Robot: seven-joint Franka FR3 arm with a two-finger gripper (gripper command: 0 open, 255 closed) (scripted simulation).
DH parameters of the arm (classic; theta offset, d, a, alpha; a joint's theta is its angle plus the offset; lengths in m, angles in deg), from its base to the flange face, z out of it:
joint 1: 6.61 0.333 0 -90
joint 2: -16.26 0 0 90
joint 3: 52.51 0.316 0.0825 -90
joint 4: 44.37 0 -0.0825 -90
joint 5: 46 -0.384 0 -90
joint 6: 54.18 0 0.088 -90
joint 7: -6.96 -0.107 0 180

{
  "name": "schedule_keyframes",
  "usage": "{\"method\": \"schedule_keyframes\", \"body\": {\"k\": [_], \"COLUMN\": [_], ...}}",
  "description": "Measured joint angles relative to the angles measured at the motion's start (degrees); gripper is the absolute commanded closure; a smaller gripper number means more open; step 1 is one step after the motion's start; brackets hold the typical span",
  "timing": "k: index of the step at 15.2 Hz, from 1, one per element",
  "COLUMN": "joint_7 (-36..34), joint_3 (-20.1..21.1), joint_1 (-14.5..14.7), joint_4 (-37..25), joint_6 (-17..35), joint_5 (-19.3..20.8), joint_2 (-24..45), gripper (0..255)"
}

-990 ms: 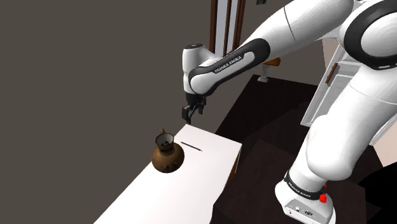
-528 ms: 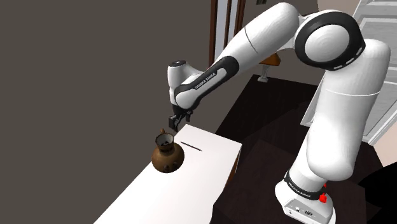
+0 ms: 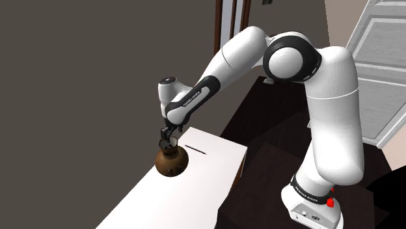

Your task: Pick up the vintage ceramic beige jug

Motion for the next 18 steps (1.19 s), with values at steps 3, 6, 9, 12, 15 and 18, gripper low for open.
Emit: {"method": "schedule_keyframes", "body": {"k": [3, 6, 9, 12, 15, 18], "joint_7": [-0.4, -0.8, -0.9, -0.9, -0.9, -0.9], "joint_3": [-0.3, -0.5, -0.6, -0.6, -0.6, -0.6], "joint_1": [0.2, 0.4, 0.5, 0.5, 0.5, 0.5], "joint_4": [-0.7, -1.0, -1.0, -1.0, -1.0, -1.0], "joint_6": [1.6, 3.3, 3.9, 4.1, 4.1, 4.1], "joint_5": [0.5, 0.8, 1.0, 1.0, 1.0, 1.0], "joint_2": [2.3, 4.2, 4.9, 4.9, 4.9, 4.9], "gripper": [0, 0, 255, 255, 255, 255]}}
